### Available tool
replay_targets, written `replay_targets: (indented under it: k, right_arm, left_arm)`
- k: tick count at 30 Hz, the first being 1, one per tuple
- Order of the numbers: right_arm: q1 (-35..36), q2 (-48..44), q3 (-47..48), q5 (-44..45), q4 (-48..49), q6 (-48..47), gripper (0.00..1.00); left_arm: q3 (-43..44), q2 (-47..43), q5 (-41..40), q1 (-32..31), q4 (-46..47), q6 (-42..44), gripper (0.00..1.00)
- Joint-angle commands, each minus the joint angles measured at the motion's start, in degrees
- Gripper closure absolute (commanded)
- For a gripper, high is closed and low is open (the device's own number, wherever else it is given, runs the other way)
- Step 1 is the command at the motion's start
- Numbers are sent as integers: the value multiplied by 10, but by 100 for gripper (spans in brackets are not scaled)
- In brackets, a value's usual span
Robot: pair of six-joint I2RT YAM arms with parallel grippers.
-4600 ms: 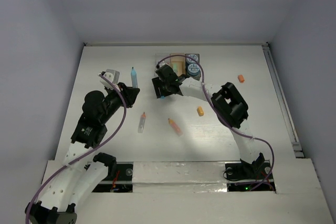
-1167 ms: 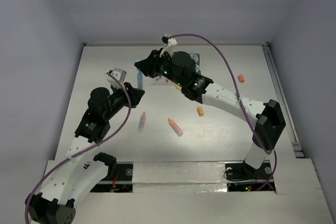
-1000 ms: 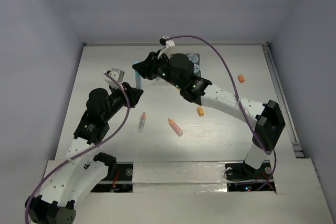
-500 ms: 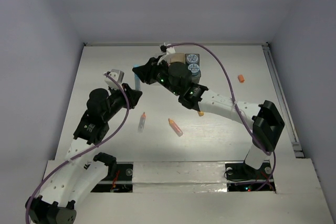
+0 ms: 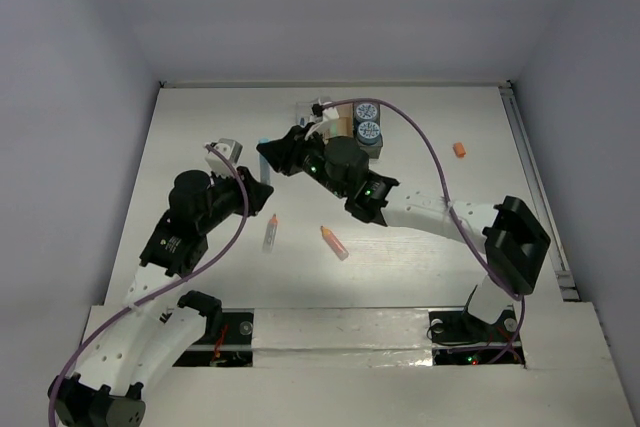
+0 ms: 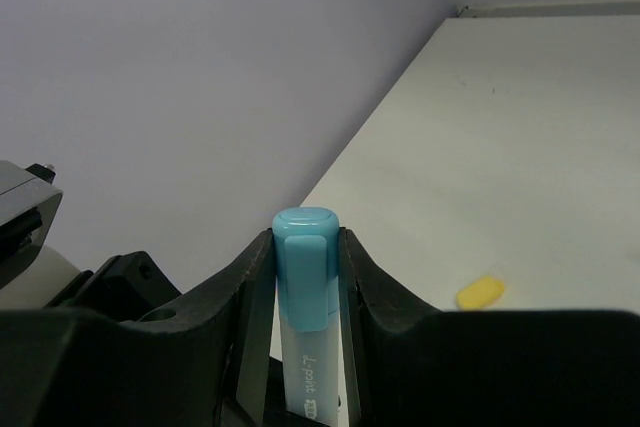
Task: Sort the stationery into containers
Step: Close the pen cap on the pen, then place the pen in the storage box.
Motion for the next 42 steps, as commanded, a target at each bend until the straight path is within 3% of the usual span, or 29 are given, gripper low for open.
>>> replay_targets:
  k: [1, 18, 28, 33, 37, 40, 41, 42]
  right_arm:
    - [34, -15, -36, -48, -67, 14, 100]
    - [80, 34, -193, -154, -74, 98, 100]
    - [121, 68, -172, -176, -118, 85, 100]
    - [121, 40, -195, -154, -111, 96, 100]
    - [96, 22, -185, -121, -112, 97, 100]
    - [18, 10, -150, -137, -90, 90, 100]
    - [-3, 10, -137, -151, -87, 88, 100]
    - [-40, 10, -102, -149, -83, 79, 100]
  left_arm:
    - [15, -11, -35, 10, 115, -2, 100]
    - [24, -16, -33, 39, 133, -13, 100]
    - [32, -15, -30, 57, 168, -49, 100]
    - [75, 0, -74, 57, 148, -36, 100]
    - [69, 11, -32, 57, 160, -53, 100]
    - [52, 10, -7, 57, 143, -57, 79]
    - [45, 9, 0, 57, 136, -55, 58]
    - [43, 1, 4, 57, 120, -46, 50]
